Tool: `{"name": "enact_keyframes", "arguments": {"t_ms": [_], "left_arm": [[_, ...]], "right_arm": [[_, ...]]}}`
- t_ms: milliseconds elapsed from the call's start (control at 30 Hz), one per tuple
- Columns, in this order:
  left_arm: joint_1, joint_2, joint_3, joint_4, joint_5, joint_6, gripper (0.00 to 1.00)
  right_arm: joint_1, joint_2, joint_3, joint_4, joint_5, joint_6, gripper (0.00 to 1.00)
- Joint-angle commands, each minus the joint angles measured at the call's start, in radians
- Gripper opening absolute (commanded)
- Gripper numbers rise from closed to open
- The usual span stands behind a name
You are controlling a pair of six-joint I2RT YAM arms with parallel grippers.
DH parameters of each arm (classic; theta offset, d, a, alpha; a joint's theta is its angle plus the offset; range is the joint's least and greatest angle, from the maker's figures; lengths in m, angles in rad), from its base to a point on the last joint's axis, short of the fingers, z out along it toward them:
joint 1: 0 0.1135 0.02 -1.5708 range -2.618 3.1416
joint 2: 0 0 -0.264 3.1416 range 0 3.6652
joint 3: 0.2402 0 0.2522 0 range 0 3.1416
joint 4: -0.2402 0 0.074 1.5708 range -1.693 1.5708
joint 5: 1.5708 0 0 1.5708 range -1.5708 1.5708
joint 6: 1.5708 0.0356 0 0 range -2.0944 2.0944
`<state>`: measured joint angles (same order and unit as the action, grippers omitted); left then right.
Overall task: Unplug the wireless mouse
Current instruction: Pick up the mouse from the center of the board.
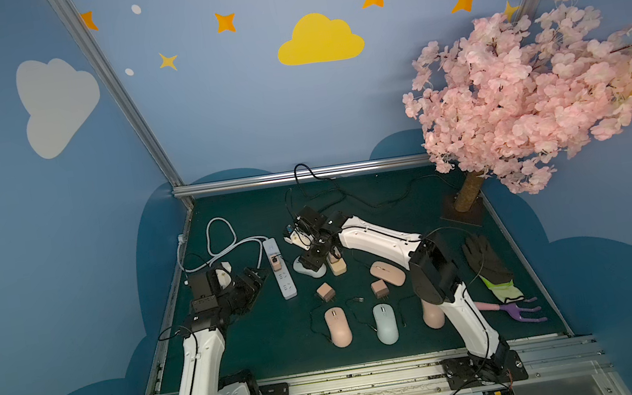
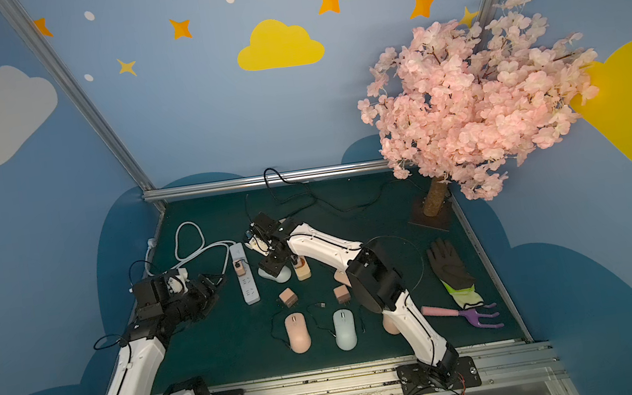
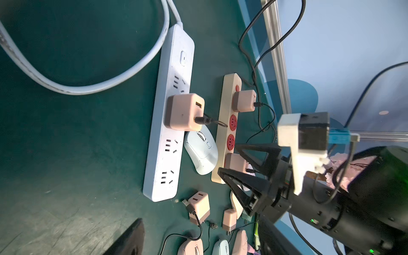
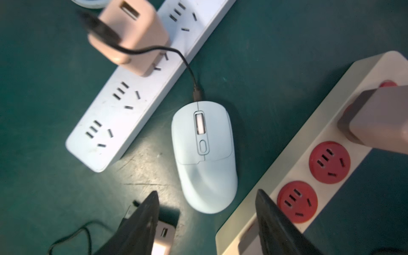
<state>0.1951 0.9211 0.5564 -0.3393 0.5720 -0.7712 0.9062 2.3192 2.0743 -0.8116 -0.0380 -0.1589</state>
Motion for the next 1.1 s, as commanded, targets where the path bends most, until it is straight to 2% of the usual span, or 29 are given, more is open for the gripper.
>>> {"name": "enact_keyframes", "arguments": {"t_ms": [0, 100, 200, 533, 867, 1067], "left_arm": [[0.017, 0.034, 0.029, 0.046, 0.058, 0.001, 0.79], [0.02, 0.047, 0.042, 0.045, 0.058, 0.007, 0.79], [0.022, 0.046, 0.04, 0.041, 0.058, 0.01, 0.78], [0.023, 0.046, 0.03, 0.037, 0.059, 0.013, 0.78], [0.023, 0.037, 0.024, 0.028, 0.055, 0.018, 0.77], [0.024, 0.032, 0.023, 0.025, 0.054, 0.018, 0.76]], "right_arm": [[-0.006, 0.07, 0.106, -0.116, -0.054, -0.04, 0.7], [-0.013, 0.121, 0.171, -0.142, -0.066, -0.043, 0.75], [-0.016, 0.148, 0.183, -0.144, -0.081, -0.044, 0.75], [-0.017, 0.199, 0.182, -0.113, -0.082, -0.048, 0.71], [-0.015, 0.22, 0.182, -0.121, -0.072, -0.047, 0.65], [-0.013, 0.223, 0.181, -0.138, -0.092, -0.042, 0.5]]}}
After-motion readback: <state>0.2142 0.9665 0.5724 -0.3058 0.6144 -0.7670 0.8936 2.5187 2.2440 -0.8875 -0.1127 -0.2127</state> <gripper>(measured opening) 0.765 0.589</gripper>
